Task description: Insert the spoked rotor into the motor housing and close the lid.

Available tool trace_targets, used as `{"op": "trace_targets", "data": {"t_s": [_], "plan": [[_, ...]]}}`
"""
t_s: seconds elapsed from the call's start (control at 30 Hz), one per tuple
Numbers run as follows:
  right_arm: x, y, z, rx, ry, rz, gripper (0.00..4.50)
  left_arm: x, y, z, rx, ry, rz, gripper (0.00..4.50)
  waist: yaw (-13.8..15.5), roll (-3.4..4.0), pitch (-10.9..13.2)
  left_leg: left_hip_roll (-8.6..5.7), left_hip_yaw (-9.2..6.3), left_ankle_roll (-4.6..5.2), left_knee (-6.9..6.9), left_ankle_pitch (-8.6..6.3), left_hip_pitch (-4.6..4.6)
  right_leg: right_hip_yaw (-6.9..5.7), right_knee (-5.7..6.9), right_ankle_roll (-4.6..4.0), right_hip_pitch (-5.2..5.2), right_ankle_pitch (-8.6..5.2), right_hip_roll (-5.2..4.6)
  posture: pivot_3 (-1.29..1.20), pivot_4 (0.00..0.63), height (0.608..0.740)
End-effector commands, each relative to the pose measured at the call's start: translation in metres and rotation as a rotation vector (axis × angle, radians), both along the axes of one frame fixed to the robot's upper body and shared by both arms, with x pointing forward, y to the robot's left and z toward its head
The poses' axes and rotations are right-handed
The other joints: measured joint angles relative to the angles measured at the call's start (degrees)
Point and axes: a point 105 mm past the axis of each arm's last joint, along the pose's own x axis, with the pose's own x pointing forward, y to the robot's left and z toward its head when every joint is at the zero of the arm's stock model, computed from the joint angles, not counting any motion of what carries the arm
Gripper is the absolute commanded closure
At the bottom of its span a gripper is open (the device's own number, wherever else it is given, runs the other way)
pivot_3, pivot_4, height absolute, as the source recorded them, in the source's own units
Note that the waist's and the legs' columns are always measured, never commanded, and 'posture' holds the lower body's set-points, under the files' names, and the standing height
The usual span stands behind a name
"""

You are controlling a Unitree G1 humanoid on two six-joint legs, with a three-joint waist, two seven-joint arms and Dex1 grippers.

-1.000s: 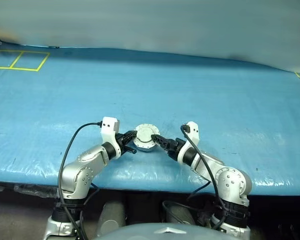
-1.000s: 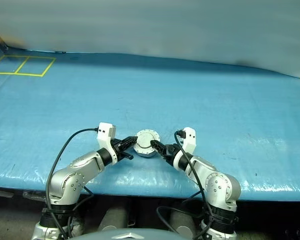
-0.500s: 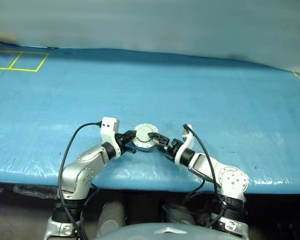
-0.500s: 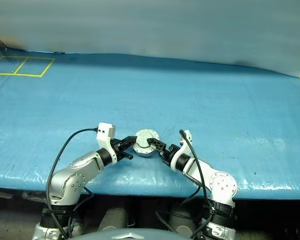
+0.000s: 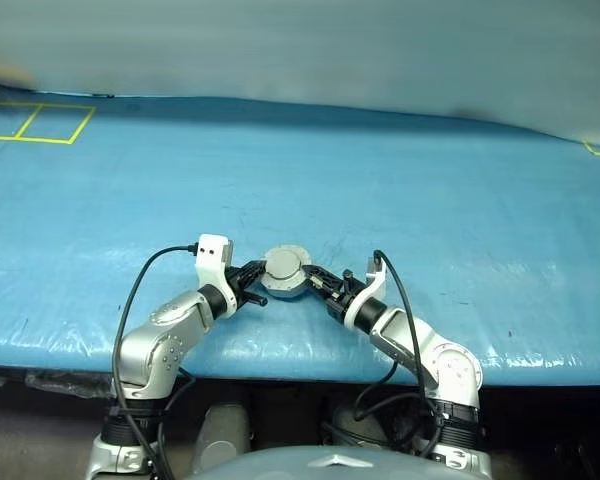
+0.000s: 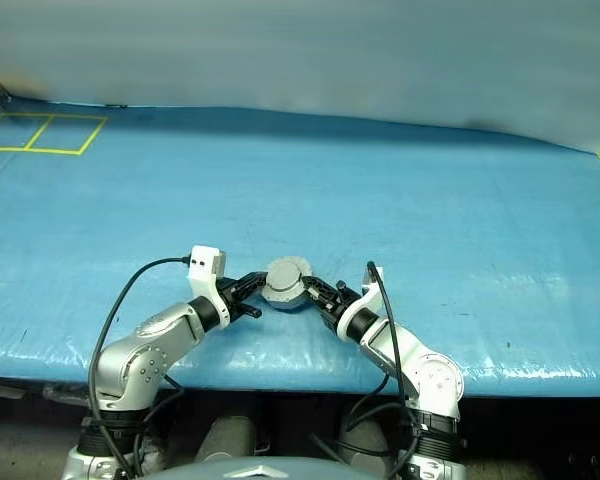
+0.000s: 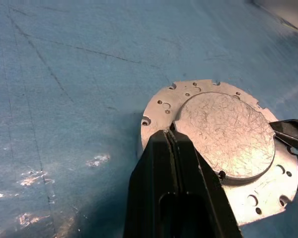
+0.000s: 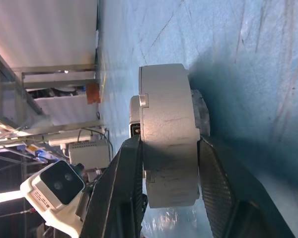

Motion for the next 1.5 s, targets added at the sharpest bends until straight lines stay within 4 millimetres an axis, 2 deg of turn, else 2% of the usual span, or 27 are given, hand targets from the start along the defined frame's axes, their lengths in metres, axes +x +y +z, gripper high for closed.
{"op": "trace_targets", "data": {"t_s": [0.03,0.27,0.37,0.4,0.47,0.7,0.87,1.0,1.23,1.5], "plan": [[-0.007,0.026,0.017,0.079,-0.042,0.075,3.27,-0.007,-0.01,-0.013,0.001,0.051,-0.042,4.5,-0.02,0.01,-0.01,0.0,0.01,0.0,0.0,0.0,0.0,0.03,0.0,0.0,0.0,0.0,0.0,0.0,0.15,0.74],[-0.009,0.025,0.015,0.062,-0.041,0.083,3.27,0.004,-0.002,0.007,-0.056,-0.027,0.017,4.5,-0.4,0.02,-0.01,0.04,0.03,-0.02,0.0,0.02,0.0,0.19,0.02,-0.01,-0.03,0.0,0.1,0.0,0.15,0.74],[-0.009,0.024,0.016,0.067,-0.044,0.077,3.27,0.007,0.004,0.017,-0.152,-0.032,0.053,4.5,-0.57,0.02,0.0,0.05,0.09,-0.02,0.01,0.02,0.0,0.28,0.02,0.0,-0.06,0.01,0.13,0.0,0.15,0.74],[-0.009,0.024,0.017,0.072,-0.046,0.071,3.27,0.008,0.007,0.02,-0.188,-0.032,0.078,4.33,-0.57,0.02,0.0,0.05,0.1,-0.02,0.01,0.02,-0.02,0.29,0.02,0.02,-0.08,0.02,0.14,0.0,0.15,0.74],[-0.007,0.023,0.021,0.084,-0.055,0.055,3.27,0.009,0.015,0.026,-0.258,-0.034,0.13,3.96,-0.54,0.02,0.0,0.05,0.09,-0.02,0.01,0.02,-0.1,0.31,0.02,0.09,-0.14,0.06,0.17,0.0,0.15,0.74],[0.006,0.014,0.038,0.136,-0.098,-0.028,3.27,-0.001,0.045,0.037,-0.527,-0.023,0.318,1.62,-0.47,-0.01,0.02,0.03,0.09,0.0,0.01,0.01,-0.17,0.45,-0.01,0.26,-0.17,0.15,0.24,0.0,0.15,0.74],[0.016,0.008,0.054,0.171,-0.142,-0.075,3.27,-0.014,0.051,0.039,-0.782,0.025,0.392,0.01,-0.39,-0.06,0.06,0.04,0.06,0.0,0.13,0.01,-0.22,0.45,0.0,0.28,-0.16,0.17,0.28,0.0,0.15,0.74],[0.022,0.012,0.066,0.195,-0.172,-0.068,3.27,-0.022,0.037,0.045,-0.964,0.074,0.346,0.0,-0.4,-0.04,0.09,0.09,-0.02,0.04,0.42,-0.02,-0.3,0.43,0.03,0.3,-0.12,0.19,0.35,0.0,0.15,0.74],[0.021,0.033,0.085,0.227,-0.216,0.002,3.27,-0.024,0.013,0.044,-1.172,0.182,0.29,0.0,-0.44,-0.01,0.1,0.11,0.0,0.2,0.86,-0.1,-0.39,0.47,0.06,0.2,-0.05,0.17,0.35,0.0,0.15,0.74],[0.004,0.056,0.096,0.248,-0.229,0.104,3.27,-0.022,0.003,0.043,-1.243,0.222,0.266,0.0,-0.4,-0.01,0.1,0.1,0.03,0.24,0.89,-0.09,-0.42,0.49,0.05,0.15,-0.06,0.19,0.34,0.0,0.15,0.74]]}}
